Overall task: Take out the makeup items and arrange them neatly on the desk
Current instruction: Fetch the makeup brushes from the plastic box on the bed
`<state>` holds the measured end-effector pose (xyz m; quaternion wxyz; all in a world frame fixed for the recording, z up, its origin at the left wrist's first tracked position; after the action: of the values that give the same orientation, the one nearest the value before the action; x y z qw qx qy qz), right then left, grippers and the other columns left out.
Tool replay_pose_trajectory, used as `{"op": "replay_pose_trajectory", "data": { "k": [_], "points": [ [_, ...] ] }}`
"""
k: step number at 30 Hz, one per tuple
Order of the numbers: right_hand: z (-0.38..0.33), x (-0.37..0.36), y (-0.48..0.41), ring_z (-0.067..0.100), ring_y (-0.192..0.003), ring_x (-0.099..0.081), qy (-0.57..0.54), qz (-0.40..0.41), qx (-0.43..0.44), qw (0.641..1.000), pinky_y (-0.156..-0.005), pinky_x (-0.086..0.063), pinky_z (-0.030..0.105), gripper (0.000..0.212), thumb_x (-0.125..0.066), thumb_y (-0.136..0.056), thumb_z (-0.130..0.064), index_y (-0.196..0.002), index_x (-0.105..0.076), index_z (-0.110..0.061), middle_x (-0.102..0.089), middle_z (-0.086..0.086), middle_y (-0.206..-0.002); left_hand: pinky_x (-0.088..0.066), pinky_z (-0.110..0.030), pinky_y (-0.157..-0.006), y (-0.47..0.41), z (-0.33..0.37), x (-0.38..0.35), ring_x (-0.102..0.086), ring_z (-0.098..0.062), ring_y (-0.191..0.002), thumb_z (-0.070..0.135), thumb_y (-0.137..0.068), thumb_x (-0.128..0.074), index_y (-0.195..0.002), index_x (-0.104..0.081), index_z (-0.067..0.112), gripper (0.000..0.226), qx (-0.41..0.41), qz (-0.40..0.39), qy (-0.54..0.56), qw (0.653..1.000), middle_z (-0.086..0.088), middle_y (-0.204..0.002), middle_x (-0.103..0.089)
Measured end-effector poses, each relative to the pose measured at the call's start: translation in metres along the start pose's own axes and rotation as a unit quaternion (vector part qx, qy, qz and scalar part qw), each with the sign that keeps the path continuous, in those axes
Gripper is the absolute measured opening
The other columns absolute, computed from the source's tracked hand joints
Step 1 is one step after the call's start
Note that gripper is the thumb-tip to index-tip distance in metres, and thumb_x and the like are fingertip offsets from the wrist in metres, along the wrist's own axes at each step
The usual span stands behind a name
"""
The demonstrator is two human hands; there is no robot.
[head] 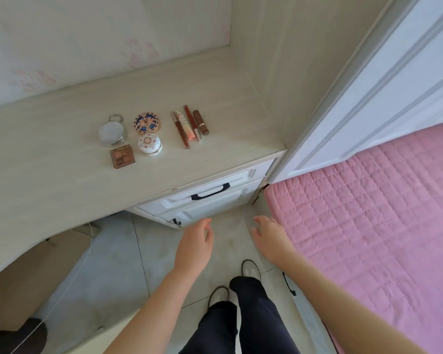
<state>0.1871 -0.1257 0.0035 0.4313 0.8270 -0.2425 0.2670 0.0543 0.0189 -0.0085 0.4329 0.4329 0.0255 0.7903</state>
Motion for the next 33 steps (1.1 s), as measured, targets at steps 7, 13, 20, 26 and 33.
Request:
{"op": "replay_pose_trajectory", "data": {
  "k": [7, 13, 20, 26, 33],
  "points": [
    [0.041, -0.016, 0.084, 0.032, -0.128, -0.042, 0.209, 0.138, 0.047, 0.967, -0.104, -0.037, 0.048, 0.034, -0.048, -0.093, -0.021, -0.124, -0.053, -0.008, -0.052, 0.01, -0.131, -0.044, -0.034, -0.094, 0.064, 0.04, -0.017, -0.052, -0.02, -0.116, 0.021, -0.096, -0.051, -0.132, -0.053, 0.012, 0.037, -0.197, -0.004, -0.204, 0.959, -0.002, -0.117, -0.064],
    [0.078, -0.027, 0.162, 0.042, -0.123, -0.05, 0.226, 0.208, -0.029, 0.951, -0.094, -0.047, 0.055, 0.056, -0.074, -0.076, -0.031, -0.121, -0.058, -0.002, -0.056, 0.018, -0.129, -0.05, -0.04, -0.095, 0.114, 0.062, -0.052, -0.058, -0.029, -0.115, 0.016, -0.083, -0.069, -0.119, -0.064, 0.007, 0.038, -0.327, -0.001, -0.259, 0.909, -0.004, -0.115, -0.068],
    [0.139, -0.039, 0.243, 0.043, -0.124, -0.049, 0.174, 0.257, -0.135, 0.941, -0.096, -0.044, 0.057, 0.07, -0.077, -0.072, -0.037, -0.127, -0.055, 0.0, -0.056, 0.018, -0.131, -0.045, -0.046, -0.101, 0.177, 0.1, -0.106, -0.046, -0.032, -0.131, 0.016, -0.083, -0.068, -0.128, -0.057, 0.005, 0.047, -0.467, -0.036, -0.301, 0.831, -0.01, -0.132, -0.058],
    [0.215, -0.053, 0.326, 0.042, -0.12, -0.053, 0.108, 0.293, -0.234, 0.921, -0.093, -0.047, 0.055, 0.069, -0.079, -0.071, -0.037, -0.126, -0.056, -0.002, -0.059, 0.018, -0.128, -0.041, -0.047, -0.105, 0.243, 0.133, -0.177, -0.04, -0.03, -0.136, 0.021, -0.085, -0.066, -0.137, -0.049, 0.008, 0.057, -0.56, -0.105, -0.334, 0.751, -0.009, -0.141, -0.05],
    [0.306, -0.078, 0.431, 0.047, -0.12, -0.052, 0.032, 0.321, -0.34, 0.884, -0.09, -0.049, 0.058, 0.072, -0.078, -0.071, -0.038, -0.13, -0.054, -0.003, -0.057, 0.019, -0.131, -0.028, -0.047, -0.112, 0.349, 0.154, -0.281, -0.028, -0.032, -0.142, 0.033, -0.085, -0.066, -0.147, -0.035, 0.017, 0.071, -0.613, -0.184, -0.372, 0.672, -0.008, -0.152, -0.036]
  ]
}}
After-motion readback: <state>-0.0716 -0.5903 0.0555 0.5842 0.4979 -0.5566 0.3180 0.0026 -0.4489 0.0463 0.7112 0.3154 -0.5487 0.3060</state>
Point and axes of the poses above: each hand's wrist, its own y-axis away from the middle knuckle, its own x-axis out of the back of the hand, z = x × y, the point moved 6 cm from there along -y, towards the middle knuckle
